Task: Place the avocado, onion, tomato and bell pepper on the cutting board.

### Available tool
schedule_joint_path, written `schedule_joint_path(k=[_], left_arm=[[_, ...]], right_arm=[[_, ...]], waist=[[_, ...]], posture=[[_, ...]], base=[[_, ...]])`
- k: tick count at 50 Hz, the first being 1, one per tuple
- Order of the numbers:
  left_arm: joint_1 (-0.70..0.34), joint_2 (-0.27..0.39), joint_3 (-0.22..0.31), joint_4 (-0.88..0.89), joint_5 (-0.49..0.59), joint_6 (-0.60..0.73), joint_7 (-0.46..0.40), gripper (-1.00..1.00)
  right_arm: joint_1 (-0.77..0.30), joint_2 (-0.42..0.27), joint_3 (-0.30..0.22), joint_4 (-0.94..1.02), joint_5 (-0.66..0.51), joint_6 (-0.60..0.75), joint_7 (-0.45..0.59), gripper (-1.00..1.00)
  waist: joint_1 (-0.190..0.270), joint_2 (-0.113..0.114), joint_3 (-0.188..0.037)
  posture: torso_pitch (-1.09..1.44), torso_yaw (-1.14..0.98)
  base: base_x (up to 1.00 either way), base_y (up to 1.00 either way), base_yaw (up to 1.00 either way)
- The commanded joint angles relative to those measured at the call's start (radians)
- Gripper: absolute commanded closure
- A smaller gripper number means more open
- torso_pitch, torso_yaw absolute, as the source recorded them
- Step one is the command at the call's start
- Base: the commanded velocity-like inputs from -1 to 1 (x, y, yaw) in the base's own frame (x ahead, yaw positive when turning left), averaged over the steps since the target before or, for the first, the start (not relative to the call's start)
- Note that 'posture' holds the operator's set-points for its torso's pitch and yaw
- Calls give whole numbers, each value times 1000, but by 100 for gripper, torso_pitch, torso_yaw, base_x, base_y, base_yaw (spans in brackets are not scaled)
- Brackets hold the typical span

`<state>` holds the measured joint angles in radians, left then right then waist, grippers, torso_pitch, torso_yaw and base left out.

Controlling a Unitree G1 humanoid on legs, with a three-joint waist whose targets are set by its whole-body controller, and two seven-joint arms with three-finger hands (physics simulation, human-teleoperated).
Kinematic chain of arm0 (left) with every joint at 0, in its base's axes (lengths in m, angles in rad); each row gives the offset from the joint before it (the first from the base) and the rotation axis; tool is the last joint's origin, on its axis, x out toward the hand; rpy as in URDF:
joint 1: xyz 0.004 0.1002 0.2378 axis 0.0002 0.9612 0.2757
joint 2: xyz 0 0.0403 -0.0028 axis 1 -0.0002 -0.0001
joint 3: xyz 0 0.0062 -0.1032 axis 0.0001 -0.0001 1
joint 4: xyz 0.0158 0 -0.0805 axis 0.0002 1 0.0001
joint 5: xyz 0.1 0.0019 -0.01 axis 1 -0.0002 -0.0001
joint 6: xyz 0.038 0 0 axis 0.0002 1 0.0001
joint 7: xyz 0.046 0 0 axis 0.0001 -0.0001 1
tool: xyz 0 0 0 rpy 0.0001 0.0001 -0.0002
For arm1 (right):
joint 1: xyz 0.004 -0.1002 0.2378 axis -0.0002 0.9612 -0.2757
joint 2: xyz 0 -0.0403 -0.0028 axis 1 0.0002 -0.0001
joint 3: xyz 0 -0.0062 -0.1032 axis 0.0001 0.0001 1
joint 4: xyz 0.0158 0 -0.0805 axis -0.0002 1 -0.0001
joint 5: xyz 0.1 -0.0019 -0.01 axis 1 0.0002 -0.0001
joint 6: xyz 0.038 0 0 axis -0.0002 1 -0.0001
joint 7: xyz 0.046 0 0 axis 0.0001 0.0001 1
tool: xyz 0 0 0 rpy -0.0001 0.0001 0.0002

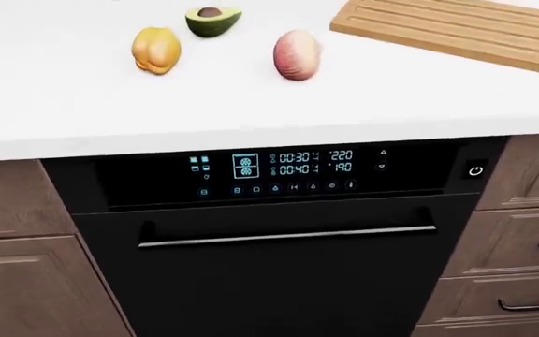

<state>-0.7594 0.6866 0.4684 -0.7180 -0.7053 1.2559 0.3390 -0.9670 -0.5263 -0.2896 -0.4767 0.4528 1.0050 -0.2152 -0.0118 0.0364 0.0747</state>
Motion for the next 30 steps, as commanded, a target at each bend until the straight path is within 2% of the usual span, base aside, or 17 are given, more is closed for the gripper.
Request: schedule_joint_path(k=[1,2,4,7,8,11,12,13,14,17,18,19,22,23,24,26,30], left_arm=[[-46,36,3,16,-10,-19,4,-100],[-53,44,12,14,-22,-11,10,-100],[-41,50,31,-1,-44,-7,25,-100],[-36,74,41,4,-70,-15,39,-100],[-30,80,37,5,-75,-22,45,-100],[-18,95,30,4,-90,-35,57,-100],[-17,96,31,5,-98,-37,63,-100],[-13,101,29,5,-101,-41,66,-100],[-8,105,33,4,-105,-44,68,-100],[12,121,52,2,-122,-51,76,-100],[18,124,52,-1,-129,-55,80,-100],[25,126,59,-6,-138,-55,84,-100],[41,141,77,-13,-171,-59,103,-100],[44,147,77,-11,-176,-64,107,-100],[48,152,79,-10,-184,-68,113,-100],[56,163,80,-8,-197,-78,121,-100],[68,182,82,-3,-218,-96,139,-100]], right_arm=[[-17,-13,2,-6,4,-23,4,-100],[-11,-13,4,-10,3,-26,4,-100],[-1,-8,3,-21,8,-24,2,-100],[4,-5,-18,-28,20,-10,-15,-100],[11,-11,-19,-29,19,-19,-17,-100],[22,-18,-12,-32,15,-39,-20,-100],[20,-12,-19,-30,24,-38,-25,-100],[19,-15,-25,-32,32,-31,-31,-100],[23,-15,-29,-36,42,-29,-35,-100],[33,-23,-29,-42,65,-26,-48,-100],[31,-19,-28,-39,70,-27,-56,-100],[32,-21,-24,-38,72,-30,-57,-100],[24,-25,-17,-40,78,-28,-59,-100],[32,-23,-20,-44,80,-29,-62,-100],[38,-26,-20,-47,78,-33,-60,-100],[32,-30,-20,-39,79,-38,-61,-100],[42,-29,-21,-40,74,-51,-60,-100]], waist=[[-3,15,-17],[-11,29,0],[-6,34,-35],[-16,51,-24],[-16,29,-36],[-19,-39,-8],[-26,-90,-15],[-10,-100,-26],[-5,-92,3],[-14,-76,17],[-8,-79,4],[-12,-39,-7],[-8,20,-9],[-6,61,-27],[1,42,-45],[9,47,-51],[14,28,-64]], posture=[[0,0],[0,0],[0,0],[0,0],[0,0],[0,0],[0,0],[0,0],[0,0],[0,0],[0,0],[0,0],[0,0],[0,0],[0,0],[0,0],[0,0]], base=[[70,-24,0],[70,-35,0],[65,-43,0],[40,-33,0],[0,0,0],[0,0,0],[0,0,0],[0,0,0],[0,0,0],[0,0,0],[0,-63,0],[0,-34,0],[0,-29,0],[0,-28,0],[0,-28,0],[0,-29,0],[0,-29,0]])
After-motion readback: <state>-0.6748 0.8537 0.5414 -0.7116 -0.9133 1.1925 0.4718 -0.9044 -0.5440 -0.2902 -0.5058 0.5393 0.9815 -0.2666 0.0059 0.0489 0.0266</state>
